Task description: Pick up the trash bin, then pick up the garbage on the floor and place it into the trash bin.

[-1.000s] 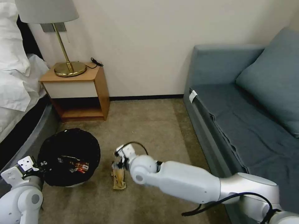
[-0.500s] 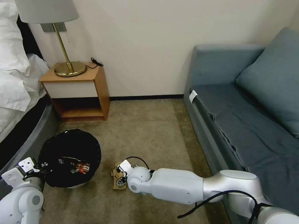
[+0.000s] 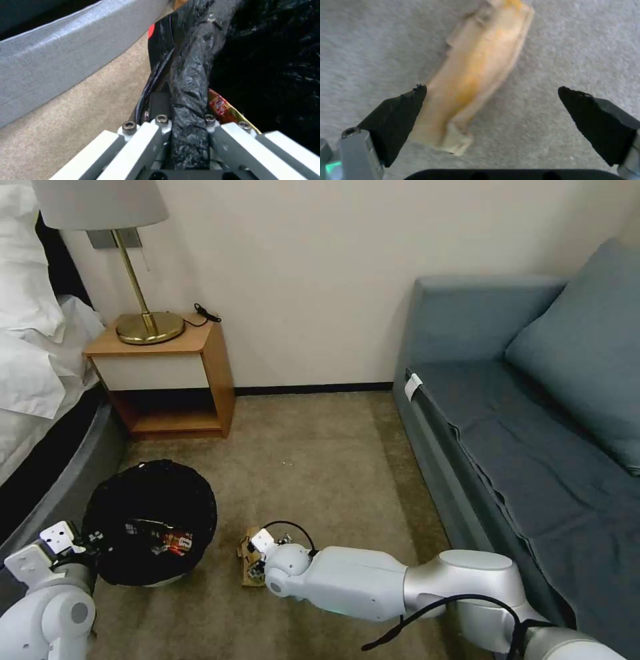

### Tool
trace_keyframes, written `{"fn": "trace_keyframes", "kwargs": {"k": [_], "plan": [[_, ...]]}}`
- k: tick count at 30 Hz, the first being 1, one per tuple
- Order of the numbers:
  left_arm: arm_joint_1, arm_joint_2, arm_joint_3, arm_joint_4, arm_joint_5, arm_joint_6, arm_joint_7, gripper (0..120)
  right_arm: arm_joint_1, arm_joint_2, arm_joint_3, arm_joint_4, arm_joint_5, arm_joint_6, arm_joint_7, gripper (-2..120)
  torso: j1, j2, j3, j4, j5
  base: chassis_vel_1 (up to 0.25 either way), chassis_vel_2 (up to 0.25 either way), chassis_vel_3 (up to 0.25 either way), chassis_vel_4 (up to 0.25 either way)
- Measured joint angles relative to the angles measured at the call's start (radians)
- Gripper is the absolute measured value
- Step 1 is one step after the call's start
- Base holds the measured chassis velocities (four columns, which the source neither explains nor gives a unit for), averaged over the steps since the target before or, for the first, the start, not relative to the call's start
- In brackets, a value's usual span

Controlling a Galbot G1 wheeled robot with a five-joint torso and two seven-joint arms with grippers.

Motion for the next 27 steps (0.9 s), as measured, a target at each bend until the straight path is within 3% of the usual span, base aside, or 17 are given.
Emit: {"fn": "trace_keyframes", "kwargs": {"k": [12,22,25,27], "plan": [[0.003,-0.003,-0.001,-0.008,0.001,-0.002,0.002,3,-0.012,0.026,-0.011,-0.015,-0.017,0.012,0.005,100,0.0,0.0,0.0,0.0,0.0,0.0,0.0,0.0,0.0],[0.004,-0.003,-0.004,-0.009,0.001,-0.002,0.002,3,-0.045,0.069,-0.033,-0.104,-0.076,0.057,-0.03,100,0.0,0.0,0.0,0.0,0.0,0.0,0.0,0.0,0.0],[0.004,-0.003,-0.003,-0.008,0.003,-0.002,0.002,3,-0.052,0.073,-0.033,-0.125,-0.092,0.073,-0.04,96,0.0,0.0,0.0,0.0,0.0,0.0,0.0,0.0,0.0],[0.004,-0.003,-0.003,-0.006,0.004,-0.003,0.003,3,-0.052,0.073,-0.033,-0.127,-0.096,0.077,-0.046,87,0.0,0.0,0.0,-0.0001,0.0,0.0,0.0,0.0,0.0]]}}
